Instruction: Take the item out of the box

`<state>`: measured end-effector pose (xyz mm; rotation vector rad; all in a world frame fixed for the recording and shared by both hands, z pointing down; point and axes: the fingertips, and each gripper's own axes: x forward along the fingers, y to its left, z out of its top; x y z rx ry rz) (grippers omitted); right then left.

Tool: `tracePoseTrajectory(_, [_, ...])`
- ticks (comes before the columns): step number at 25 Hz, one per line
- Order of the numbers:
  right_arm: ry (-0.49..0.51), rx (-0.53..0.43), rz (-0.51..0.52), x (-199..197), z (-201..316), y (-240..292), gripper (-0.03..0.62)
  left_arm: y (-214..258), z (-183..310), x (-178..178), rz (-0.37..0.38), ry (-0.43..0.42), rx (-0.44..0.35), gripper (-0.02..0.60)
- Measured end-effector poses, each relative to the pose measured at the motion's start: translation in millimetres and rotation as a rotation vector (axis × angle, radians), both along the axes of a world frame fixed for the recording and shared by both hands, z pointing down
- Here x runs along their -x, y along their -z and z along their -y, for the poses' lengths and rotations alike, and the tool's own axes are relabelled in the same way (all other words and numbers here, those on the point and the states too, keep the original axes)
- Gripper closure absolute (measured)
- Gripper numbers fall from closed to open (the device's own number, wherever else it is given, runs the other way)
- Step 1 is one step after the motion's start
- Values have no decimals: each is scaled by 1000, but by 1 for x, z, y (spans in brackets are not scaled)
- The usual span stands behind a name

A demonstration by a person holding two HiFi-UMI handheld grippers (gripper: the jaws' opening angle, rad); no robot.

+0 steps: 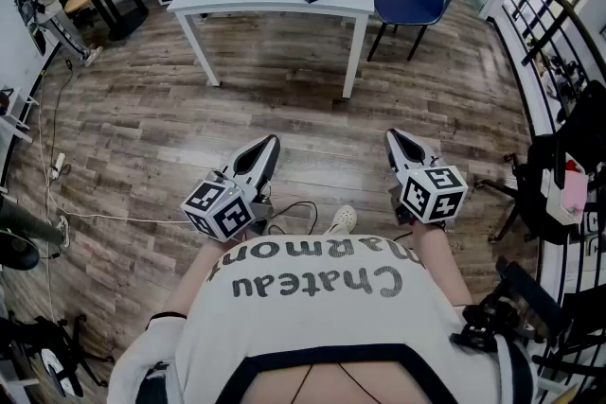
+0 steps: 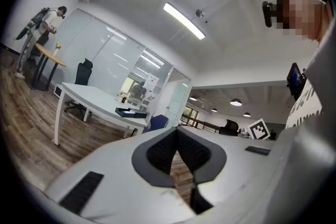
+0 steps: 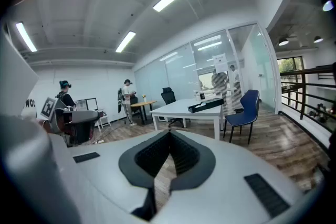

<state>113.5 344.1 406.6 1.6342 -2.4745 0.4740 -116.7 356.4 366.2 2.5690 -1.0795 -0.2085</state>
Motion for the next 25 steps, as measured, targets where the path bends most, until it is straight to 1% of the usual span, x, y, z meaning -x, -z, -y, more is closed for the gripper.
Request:
tracePoseTrajectory(8, [6,32,-28,3,8,-9,594,-5,7,6,-8,8,17,569])
tracePoseTrajectory(12, [15,69,-49,4,12,-20,594,-19,13,7,-11,6,44,569])
tracePoseTrajectory(15, [28,105,-28,9,23,-35,594,-32,27,9,-13,14,83,569])
tracePoseTrajectory(17, [33,117,-19,9,38,-40,594,-35,40,5,-10,10,91,569])
tracePoseTrajectory(20, [42,113,-27,5,71,-41,594,-35,66,0,-5,15,81,569])
tracePoseTrajectory(25, [72,100,-50,-1,136,-32,594,-37,126,-4,-8,46,89,569])
